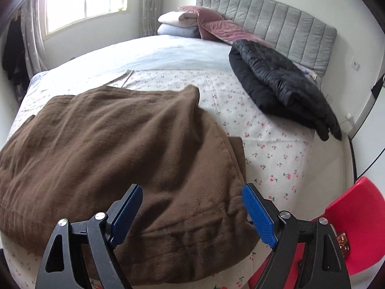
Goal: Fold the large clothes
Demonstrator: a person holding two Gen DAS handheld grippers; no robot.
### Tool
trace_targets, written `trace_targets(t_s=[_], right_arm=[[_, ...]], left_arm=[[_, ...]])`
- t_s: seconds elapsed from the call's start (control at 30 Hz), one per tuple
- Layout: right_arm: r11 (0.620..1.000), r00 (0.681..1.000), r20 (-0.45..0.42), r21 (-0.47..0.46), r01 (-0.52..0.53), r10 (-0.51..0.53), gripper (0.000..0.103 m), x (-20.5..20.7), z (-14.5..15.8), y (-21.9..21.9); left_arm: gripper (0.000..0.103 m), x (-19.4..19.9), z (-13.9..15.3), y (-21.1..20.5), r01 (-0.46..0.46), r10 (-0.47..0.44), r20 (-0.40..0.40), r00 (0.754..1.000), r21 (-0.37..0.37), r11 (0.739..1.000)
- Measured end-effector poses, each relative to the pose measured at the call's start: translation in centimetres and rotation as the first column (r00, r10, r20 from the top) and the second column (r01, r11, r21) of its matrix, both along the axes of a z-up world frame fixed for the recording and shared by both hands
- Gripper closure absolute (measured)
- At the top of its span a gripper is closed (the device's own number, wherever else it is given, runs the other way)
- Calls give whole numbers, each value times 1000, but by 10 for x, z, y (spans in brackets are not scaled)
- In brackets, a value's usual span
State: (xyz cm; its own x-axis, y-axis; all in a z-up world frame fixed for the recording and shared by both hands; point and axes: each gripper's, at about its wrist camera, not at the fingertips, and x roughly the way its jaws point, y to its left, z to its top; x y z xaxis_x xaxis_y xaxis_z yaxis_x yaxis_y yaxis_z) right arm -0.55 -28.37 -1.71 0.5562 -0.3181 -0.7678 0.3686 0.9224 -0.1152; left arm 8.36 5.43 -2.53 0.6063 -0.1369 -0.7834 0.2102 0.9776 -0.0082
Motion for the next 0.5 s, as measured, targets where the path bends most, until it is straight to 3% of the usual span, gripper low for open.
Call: trace_targets(t_s=[0.13,0.2,0.3,0.33,0.37,0.4,0.47,0.5], right_arm=[[997,997,11,-22,-75,76,17,10,1,2],[999,999,18,-6,-43,43,17,12,-3,-15],[993,999,43,114,10,-15,17,11,-17,-50],[985,999,34,173,16,-22,24,12,-24,-59],[976,1000,19,218,11,-16,54,14,-32,-64],[965,1000,-1,262,6,-6,71,15,-42,-70],[960,999,53,278,-25,10,88,6,-39,-68],[959,992,126,281,-35,-1,88,-5,-30,-68]], left_arm=[[11,5,-5,-6,7,-7,-27,1000,-24,1000],[11,5,-7,-6,1,-1,-32,999,-20,1000],[11,3,-9,-5,-8,7,-33,999,-29,1000],[11,4,-11,-5,-12,11,-42,999,-33,999],[11,5,-13,-4,-17,15,-50,999,-36,999],[11,6,-15,-5,-19,17,-54,998,-40,999],[11,7,-18,-7,-12,9,-53,999,-55,998],[11,7,-20,-8,-1,-3,-49,999,-68,998]])
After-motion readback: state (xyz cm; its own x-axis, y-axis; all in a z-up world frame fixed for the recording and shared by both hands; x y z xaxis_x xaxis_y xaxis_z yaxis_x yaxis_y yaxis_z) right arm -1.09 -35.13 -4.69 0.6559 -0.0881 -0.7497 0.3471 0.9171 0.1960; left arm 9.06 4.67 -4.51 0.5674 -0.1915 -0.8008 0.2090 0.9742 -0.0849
